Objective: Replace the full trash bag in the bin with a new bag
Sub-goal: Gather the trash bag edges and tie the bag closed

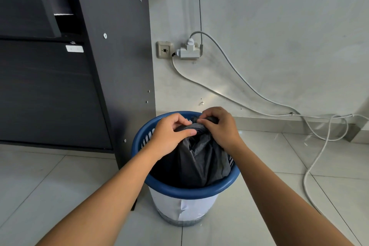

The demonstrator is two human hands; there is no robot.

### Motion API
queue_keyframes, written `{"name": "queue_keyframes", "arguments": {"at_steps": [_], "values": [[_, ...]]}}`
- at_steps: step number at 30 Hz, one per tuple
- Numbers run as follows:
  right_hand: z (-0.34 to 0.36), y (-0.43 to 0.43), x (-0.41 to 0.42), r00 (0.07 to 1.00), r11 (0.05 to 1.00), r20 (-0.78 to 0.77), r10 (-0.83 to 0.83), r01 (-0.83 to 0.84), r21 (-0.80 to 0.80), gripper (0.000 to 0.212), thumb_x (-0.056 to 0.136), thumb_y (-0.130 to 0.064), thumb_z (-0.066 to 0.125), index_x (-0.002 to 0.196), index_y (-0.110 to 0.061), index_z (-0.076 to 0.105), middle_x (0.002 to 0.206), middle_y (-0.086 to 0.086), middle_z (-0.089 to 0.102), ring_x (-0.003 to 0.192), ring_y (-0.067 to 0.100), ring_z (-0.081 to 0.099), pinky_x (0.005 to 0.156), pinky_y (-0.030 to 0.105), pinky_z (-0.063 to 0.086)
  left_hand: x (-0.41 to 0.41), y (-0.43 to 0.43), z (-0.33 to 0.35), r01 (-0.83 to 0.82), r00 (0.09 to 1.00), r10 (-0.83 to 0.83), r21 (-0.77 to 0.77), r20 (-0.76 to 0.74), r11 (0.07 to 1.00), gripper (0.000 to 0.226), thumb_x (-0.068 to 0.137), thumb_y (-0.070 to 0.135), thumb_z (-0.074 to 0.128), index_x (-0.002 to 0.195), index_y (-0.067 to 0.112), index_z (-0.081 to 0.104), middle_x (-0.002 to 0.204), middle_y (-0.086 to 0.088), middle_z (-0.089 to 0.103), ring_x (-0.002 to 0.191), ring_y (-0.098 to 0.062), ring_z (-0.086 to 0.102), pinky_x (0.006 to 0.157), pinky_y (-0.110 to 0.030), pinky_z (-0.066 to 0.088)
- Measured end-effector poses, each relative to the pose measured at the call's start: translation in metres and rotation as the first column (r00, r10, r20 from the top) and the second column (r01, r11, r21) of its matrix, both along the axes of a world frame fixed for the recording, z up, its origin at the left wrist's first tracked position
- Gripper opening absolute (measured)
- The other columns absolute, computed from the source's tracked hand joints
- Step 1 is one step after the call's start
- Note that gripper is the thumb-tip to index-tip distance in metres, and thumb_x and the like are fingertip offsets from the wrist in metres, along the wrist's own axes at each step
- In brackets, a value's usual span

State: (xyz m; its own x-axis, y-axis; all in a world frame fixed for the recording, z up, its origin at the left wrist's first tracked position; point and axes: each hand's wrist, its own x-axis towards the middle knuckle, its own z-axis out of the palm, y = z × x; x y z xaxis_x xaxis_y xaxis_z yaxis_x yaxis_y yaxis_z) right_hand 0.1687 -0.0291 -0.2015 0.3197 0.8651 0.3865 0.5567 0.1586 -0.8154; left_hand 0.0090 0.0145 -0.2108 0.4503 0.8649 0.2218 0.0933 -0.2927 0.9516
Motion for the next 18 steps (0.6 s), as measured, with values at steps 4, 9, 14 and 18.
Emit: {"name": "queue_keyframes", "arguments": {"at_steps": [4, 9, 14, 18], "values": [[0.005, -0.006, 0.004, 0.989, 0.988, 0.005, 0.146, -0.146, -0.05, 0.015, 0.089, -0.01, 0.059, 0.09, -0.012, 0.074, 0.091, -0.008, 0.068, 0.091, 0.004, 0.062, 0.083, 0.012, 0.042, 0.002, -0.001, -0.001, -0.05, 0.998, 0.049, 0.032, 0.028, 0.998, 0.015, 0.073, 0.009, 0.077, 0.076, 0.019, 0.066, 0.098, 0.001, 0.072, 0.099, -0.011, 0.067, 0.097, -0.031, 0.05], [0.009, -0.016, 0.012, 0.922, 0.913, -0.188, 0.338, -0.37, -0.174, 0.023, 0.093, -0.02, 0.057, 0.113, -0.02, 0.067, 0.108, -0.003, 0.07, 0.101, 0.005, 0.064, 0.092, 0.017, 0.048, 0.005, 0.0, -0.001, -0.107, 0.989, 0.1, 0.059, 0.106, 0.993, 0.023, 0.074, 0.007, 0.076, 0.069, 0.026, 0.065, 0.099, -0.004, 0.063, 0.095, -0.019, 0.067, 0.096, -0.037, 0.05], [0.012, -0.014, 0.02, 0.875, 0.851, -0.278, 0.397, -0.464, -0.246, 0.024, 0.086, -0.013, 0.066, 0.106, -0.023, 0.058, 0.101, 0.005, 0.065, 0.096, 0.015, 0.063, 0.096, 0.032, 0.048, 0.008, -0.002, -0.002, -0.067, 0.992, 0.061, 0.05, 0.112, 0.996, 0.017, 0.078, 0.008, 0.073, 0.073, 0.023, 0.066, 0.096, -0.006, 0.07, 0.091, -0.015, 0.069, 0.092, -0.034, 0.052], [0.013, -0.011, 0.019, 0.794, 0.863, -0.501, 0.344, -0.478, -0.165, 0.015, 0.092, -0.007, 0.056, 0.103, -0.017, 0.057, 0.091, 0.011, 0.064, 0.078, 0.017, 0.063, 0.078, 0.028, 0.051, 0.007, 0.0, -0.001, 0.008, 0.995, -0.011, 0.028, 0.098, 1.0, 0.022, 0.082, 0.009, 0.069, 0.086, 0.028, 0.058, 0.093, 0.004, 0.065, 0.087, -0.008, 0.065, 0.089, -0.027, 0.05]]}}
